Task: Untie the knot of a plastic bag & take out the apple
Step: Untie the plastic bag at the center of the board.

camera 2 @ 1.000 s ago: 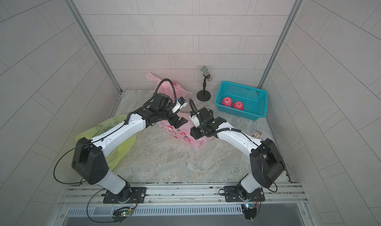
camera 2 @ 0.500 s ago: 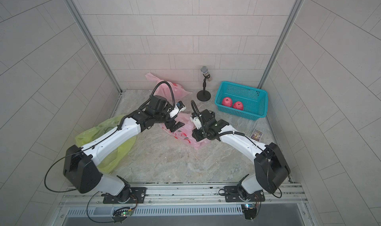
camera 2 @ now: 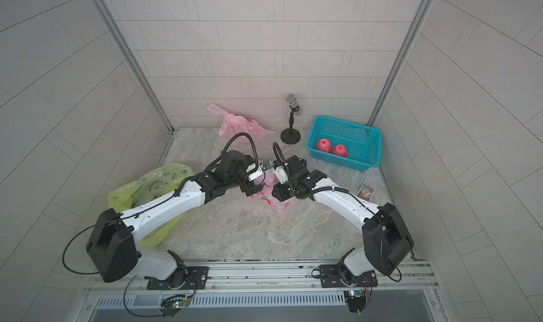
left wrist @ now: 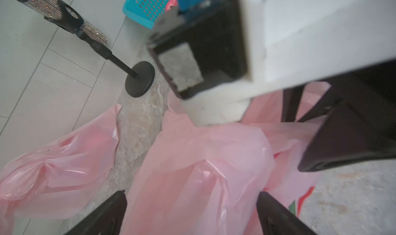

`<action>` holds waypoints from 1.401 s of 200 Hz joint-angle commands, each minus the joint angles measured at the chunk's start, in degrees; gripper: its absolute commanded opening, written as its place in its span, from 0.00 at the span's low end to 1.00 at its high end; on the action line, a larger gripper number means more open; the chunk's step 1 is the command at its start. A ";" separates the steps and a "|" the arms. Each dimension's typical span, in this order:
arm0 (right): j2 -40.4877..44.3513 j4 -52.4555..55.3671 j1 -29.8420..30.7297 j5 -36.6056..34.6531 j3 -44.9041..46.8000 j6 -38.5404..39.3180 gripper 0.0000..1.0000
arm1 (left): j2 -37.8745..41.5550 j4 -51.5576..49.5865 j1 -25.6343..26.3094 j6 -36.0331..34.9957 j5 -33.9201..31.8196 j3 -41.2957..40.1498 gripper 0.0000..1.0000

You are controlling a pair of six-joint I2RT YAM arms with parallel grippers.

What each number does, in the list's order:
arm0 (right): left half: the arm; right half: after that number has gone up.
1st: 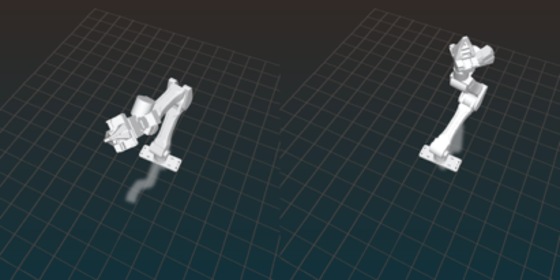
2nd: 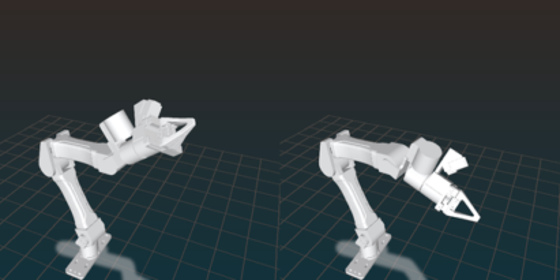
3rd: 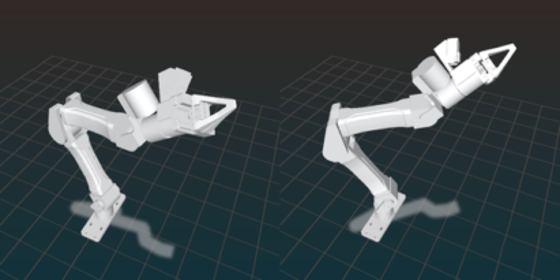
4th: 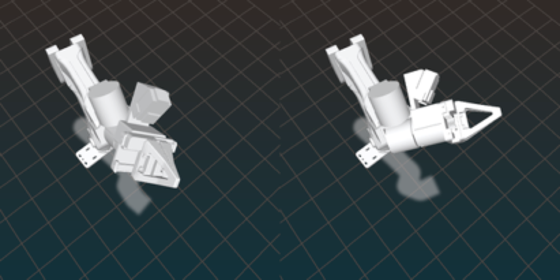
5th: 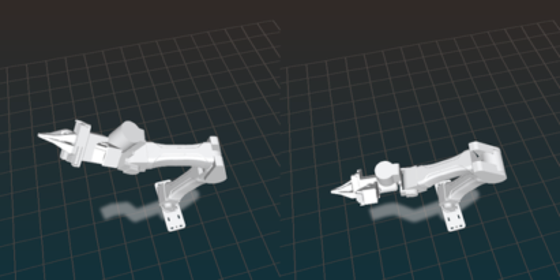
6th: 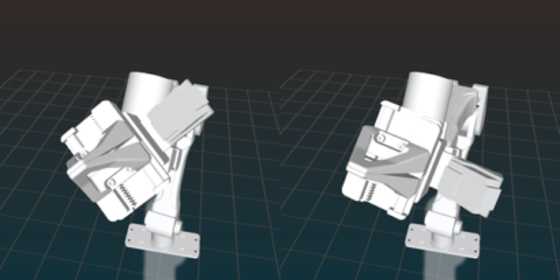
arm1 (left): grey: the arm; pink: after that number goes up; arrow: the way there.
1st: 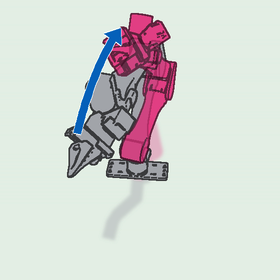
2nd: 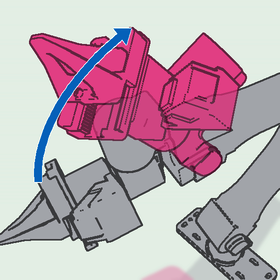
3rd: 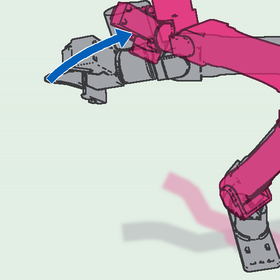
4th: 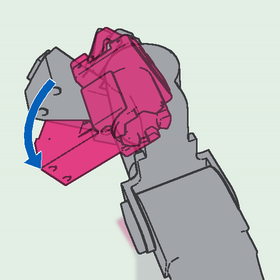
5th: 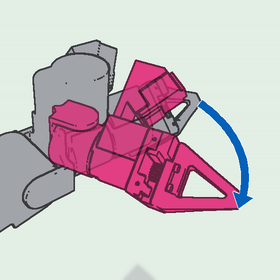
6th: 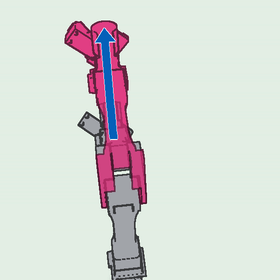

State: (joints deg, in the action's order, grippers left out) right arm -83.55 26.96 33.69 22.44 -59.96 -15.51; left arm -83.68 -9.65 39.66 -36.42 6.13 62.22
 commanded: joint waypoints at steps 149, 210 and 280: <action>11.16 2.94 -3.00 -3.21 13.52 -8.31 0.06 | -17.58 -11.33 -16.44 35.22 1.88 18.01 0.00; 14.96 2.35 -9.37 -9.10 22.56 -15.40 0.03 | -12.13 1.05 -24.50 54.29 6.02 0.16 0.00; 14.51 -0.61 -12.72 -9.98 28.63 -16.67 0.12 | -4.20 23.43 -25.90 64.18 8.78 -22.42 0.00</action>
State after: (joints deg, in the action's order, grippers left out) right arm -68.55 22.09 22.15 17.08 -32.82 -30.85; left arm -90.04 1.10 15.70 22.61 18.04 43.46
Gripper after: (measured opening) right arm 0.098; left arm 0.047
